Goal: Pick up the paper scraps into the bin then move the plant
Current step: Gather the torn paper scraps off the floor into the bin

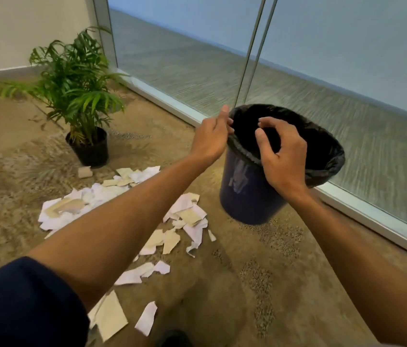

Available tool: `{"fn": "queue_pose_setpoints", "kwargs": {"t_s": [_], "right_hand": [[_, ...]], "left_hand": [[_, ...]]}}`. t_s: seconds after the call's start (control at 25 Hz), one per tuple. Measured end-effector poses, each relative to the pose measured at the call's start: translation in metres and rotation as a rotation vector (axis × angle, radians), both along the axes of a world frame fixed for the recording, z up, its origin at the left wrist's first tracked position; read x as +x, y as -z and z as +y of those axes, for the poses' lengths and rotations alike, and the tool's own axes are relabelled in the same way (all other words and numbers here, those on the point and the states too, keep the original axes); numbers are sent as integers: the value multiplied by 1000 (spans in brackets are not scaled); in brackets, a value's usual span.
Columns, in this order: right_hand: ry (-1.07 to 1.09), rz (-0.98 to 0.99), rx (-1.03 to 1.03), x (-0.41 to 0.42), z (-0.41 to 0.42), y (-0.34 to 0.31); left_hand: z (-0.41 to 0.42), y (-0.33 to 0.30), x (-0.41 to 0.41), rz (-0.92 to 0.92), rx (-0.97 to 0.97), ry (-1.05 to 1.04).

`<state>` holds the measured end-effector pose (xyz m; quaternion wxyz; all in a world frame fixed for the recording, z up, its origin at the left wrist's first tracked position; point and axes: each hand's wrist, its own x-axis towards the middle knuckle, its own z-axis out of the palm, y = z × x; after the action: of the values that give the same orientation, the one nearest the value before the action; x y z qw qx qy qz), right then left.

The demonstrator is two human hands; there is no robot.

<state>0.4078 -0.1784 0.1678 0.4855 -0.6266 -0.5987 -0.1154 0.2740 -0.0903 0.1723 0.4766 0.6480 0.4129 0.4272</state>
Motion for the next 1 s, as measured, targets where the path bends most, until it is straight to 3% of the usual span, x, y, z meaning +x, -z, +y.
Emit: {"fn": "queue_pose_setpoints", "kwargs": {"t_s": [0.08, 0.2, 0.44, 0.56, 0.68, 0.8, 1.0], "right_hand": [[-109, -106, -7, -25, -2, 14], [-257, -194, -121, -64, -5, 47], [-476, -14, -782, -125, -13, 133], [-636, -101, -1034, -150, -34, 175], [-777, -220, -1208, -168, -61, 207], [-808, -388, -1176, -176, -77, 227], [-741, -389, -1139, -181, -73, 235]], "left_hand": [[-5, 16, -38, -15, 32, -23], [-26, 59, -113, 112, 44, -47], [-97, 168, -249, 717, -159, -11], [-132, 197, -274, 931, -212, 62], [-148, 212, -273, 1164, -129, 310], [-145, 217, -265, 1312, -34, 473], [-137, 219, -267, 1334, 73, 384]]}}
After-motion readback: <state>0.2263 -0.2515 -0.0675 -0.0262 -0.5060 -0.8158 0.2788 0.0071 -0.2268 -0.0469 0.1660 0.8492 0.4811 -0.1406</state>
